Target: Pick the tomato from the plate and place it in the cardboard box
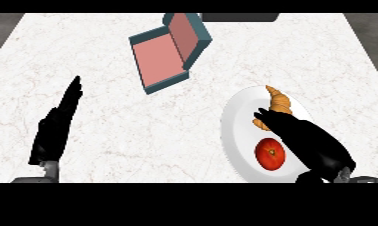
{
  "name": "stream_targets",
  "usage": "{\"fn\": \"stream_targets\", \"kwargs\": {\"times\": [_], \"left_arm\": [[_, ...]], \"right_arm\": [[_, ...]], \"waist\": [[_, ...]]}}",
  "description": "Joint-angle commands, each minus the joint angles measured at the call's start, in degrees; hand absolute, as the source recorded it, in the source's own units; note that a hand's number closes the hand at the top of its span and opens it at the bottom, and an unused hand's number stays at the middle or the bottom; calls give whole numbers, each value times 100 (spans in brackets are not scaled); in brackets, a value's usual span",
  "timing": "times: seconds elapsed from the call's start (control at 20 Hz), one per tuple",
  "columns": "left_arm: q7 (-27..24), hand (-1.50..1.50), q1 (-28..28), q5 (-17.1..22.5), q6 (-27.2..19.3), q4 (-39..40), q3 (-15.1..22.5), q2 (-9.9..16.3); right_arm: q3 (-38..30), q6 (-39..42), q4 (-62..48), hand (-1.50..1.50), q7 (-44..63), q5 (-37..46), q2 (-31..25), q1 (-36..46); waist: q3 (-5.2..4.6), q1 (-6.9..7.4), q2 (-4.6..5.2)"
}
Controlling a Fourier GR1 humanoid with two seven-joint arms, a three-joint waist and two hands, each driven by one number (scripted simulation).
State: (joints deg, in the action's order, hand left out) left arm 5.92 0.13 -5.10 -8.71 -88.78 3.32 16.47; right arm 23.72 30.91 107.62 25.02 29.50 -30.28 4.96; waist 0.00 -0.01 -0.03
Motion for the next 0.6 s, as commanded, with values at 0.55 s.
{"fn": "stream_targets", "kwargs": {"times": [0.55], "left_arm": [[-8, 0, 3, -166, 445, -67, -421, -253]], "right_arm": [[-277, 180, 98, -150, -714, 955, 579, -727]], "waist": [[0, -13, -3]]}}
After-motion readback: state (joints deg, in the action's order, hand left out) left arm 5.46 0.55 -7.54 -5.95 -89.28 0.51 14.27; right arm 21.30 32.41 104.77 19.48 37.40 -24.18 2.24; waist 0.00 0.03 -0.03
